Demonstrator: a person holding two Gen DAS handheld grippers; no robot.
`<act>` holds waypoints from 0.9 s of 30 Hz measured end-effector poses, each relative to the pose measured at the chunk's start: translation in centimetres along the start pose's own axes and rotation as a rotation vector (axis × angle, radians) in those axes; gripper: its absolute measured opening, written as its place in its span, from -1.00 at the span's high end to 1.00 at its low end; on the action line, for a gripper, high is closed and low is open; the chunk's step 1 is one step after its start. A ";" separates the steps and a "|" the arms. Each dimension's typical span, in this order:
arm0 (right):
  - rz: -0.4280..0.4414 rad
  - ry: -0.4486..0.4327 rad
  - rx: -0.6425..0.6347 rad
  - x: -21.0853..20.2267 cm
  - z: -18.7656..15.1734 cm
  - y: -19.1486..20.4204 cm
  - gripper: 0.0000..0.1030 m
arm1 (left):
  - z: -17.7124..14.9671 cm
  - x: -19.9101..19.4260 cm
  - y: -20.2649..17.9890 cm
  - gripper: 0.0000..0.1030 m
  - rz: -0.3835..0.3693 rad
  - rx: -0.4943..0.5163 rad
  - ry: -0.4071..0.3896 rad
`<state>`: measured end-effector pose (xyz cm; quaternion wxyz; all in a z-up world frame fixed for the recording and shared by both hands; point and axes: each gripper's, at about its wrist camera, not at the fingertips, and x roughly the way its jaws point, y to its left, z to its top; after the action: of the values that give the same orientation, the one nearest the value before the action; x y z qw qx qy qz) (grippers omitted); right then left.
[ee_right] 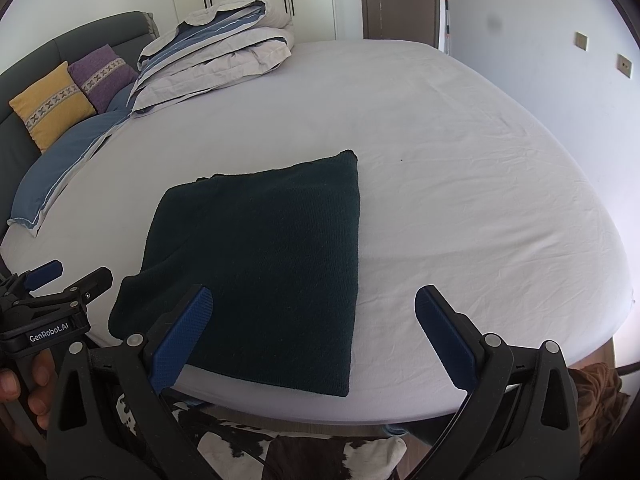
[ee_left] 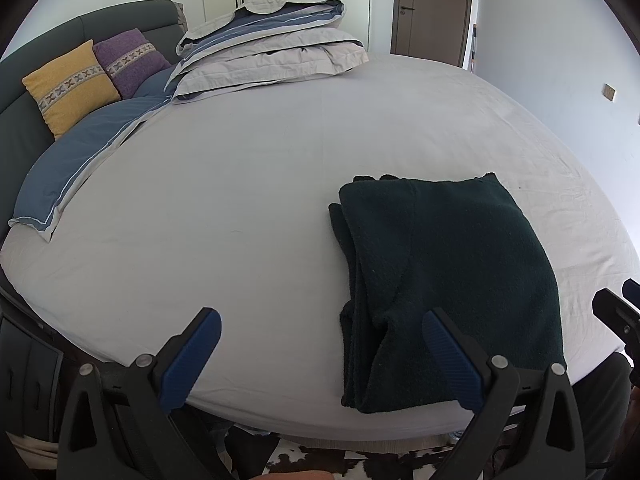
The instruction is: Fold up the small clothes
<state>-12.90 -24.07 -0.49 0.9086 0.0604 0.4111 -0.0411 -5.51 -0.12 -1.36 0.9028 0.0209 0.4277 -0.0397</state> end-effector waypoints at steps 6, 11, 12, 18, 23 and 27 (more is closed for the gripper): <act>0.000 0.000 0.000 0.0 0.0 0.0 -1.00 | 0.0 0.0 -0.1 -1.00 -0.002 -0.001 0.001; 0.001 0.000 0.000 0.0 0.0 0.1 -1.00 | 0.0 0.1 -0.1 -1.00 -0.002 0.001 0.004; 0.000 0.000 0.000 0.0 0.0 0.0 -1.00 | 0.0 0.1 -0.2 -1.00 -0.002 0.002 0.005; 0.002 0.000 -0.001 0.0 0.1 0.0 -1.00 | 0.1 0.2 -0.1 -1.00 -0.003 -0.001 0.009; 0.002 0.000 0.000 0.0 0.0 0.0 -1.00 | 0.1 0.2 -0.1 -1.00 -0.004 -0.003 0.012; 0.003 0.000 0.000 0.0 0.0 0.0 -1.00 | 0.1 0.2 0.1 -1.00 -0.006 -0.011 0.008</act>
<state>-12.85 -24.06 -0.48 0.9087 0.0610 0.4111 -0.0400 -5.31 -0.07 -1.50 0.9010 0.0148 0.4318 -0.0401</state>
